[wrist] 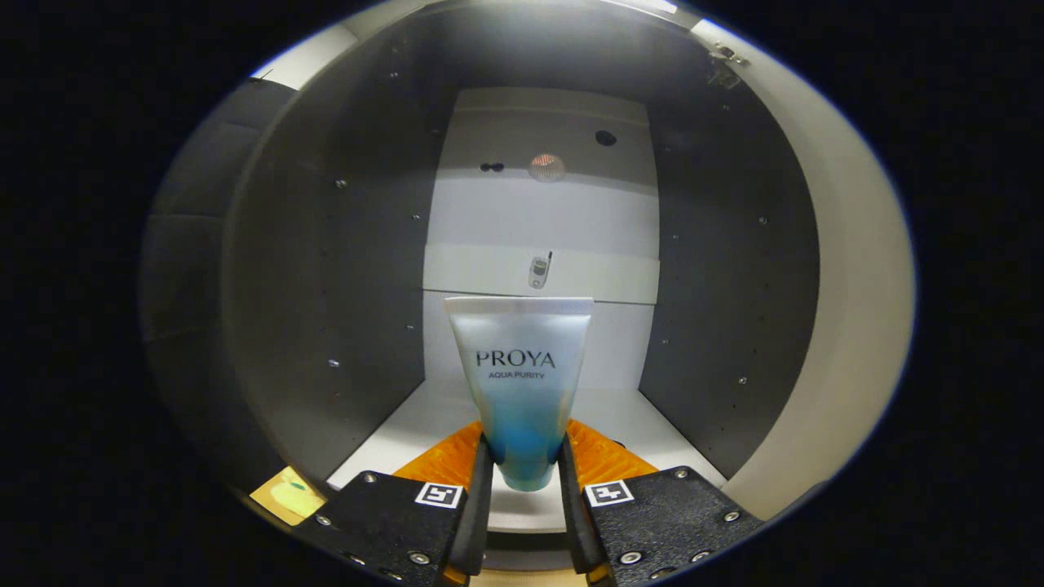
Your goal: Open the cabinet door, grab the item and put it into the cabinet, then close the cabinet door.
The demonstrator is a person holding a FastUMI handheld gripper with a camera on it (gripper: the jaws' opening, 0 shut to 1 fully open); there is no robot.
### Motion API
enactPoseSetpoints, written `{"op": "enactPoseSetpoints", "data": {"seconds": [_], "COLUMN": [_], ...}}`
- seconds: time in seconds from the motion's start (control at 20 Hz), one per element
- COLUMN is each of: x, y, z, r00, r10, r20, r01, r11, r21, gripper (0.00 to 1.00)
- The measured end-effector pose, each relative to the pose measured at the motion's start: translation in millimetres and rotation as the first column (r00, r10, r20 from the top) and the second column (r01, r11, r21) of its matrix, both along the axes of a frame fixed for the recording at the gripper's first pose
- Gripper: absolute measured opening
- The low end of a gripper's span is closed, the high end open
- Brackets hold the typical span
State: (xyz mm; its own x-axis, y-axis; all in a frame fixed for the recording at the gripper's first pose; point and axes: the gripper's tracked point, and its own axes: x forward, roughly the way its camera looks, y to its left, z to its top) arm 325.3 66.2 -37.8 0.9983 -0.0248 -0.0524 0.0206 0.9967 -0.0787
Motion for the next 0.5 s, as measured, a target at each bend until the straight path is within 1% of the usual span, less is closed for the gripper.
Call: {"op": "enactPoseSetpoints", "data": {"seconds": [0.1,0.2,0.5], "x": [16,26,41], "y": [-3,-5,-4], "z": [-15,-24,-48], "r00": [0.999,0.999,0.996], "r10": [0.002,-0.001,-0.005], "r20": [-0.035,-0.044,-0.085], "r01": [-0.001,0.002,0.009], "r11": [1.0,1.0,0.999], "r21": [0.018,0.028,0.047], "gripper": [0.4,0.4,0.41]}}
